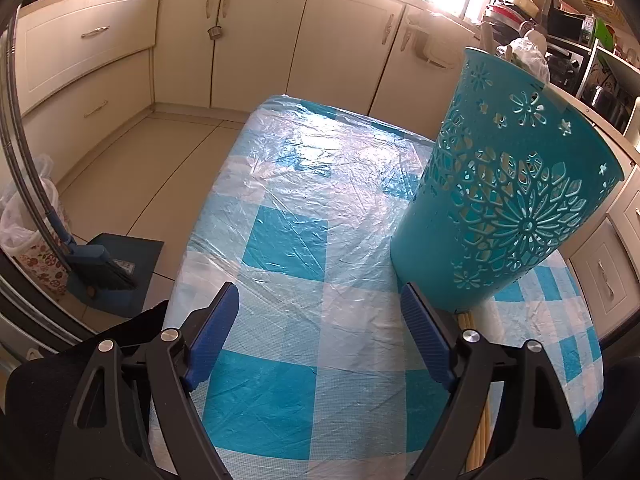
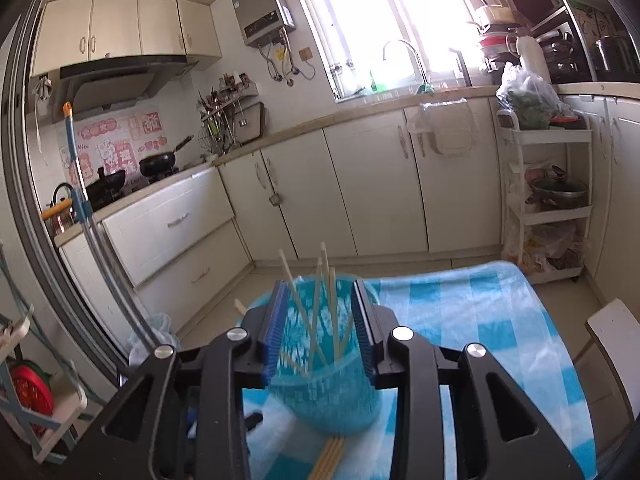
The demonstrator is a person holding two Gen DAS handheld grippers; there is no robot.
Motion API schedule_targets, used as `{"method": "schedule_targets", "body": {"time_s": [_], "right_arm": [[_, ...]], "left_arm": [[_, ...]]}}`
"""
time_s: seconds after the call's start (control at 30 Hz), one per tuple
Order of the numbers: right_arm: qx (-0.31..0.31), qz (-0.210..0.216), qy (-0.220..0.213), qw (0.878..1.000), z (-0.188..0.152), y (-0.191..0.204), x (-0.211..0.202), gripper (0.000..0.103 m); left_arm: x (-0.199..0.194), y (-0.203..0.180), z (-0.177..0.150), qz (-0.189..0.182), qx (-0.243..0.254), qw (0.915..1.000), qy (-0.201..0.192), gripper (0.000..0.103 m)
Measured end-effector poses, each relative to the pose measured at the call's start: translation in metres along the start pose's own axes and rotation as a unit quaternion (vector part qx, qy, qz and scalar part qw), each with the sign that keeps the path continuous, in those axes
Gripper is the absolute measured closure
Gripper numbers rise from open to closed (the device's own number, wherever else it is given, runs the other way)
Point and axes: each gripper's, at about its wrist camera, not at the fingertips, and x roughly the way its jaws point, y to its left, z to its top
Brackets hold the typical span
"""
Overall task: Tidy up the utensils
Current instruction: 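Bring the open right gripper back down beside the loose chopsticks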
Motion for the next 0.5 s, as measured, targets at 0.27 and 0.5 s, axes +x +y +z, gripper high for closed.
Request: {"method": "schedule_targets", "body": {"time_s": [0.27, 0.5], "right_arm": [[0.002, -0.028, 0.147, 0.989, -0.080, -0.007, 0.041, 0.072], [-0.014, -0.043, 0.208, 0.977, -0.109, -0.005, 0.073, 0.075]], "left_arm": [[-0.002, -0.001, 0.000, 0.003, 0.002, 1.0000, -0.002, 0.023], [-0.002, 0.000, 0.000, 0.003, 0.002, 1.0000, -0.002, 0.023]]}}
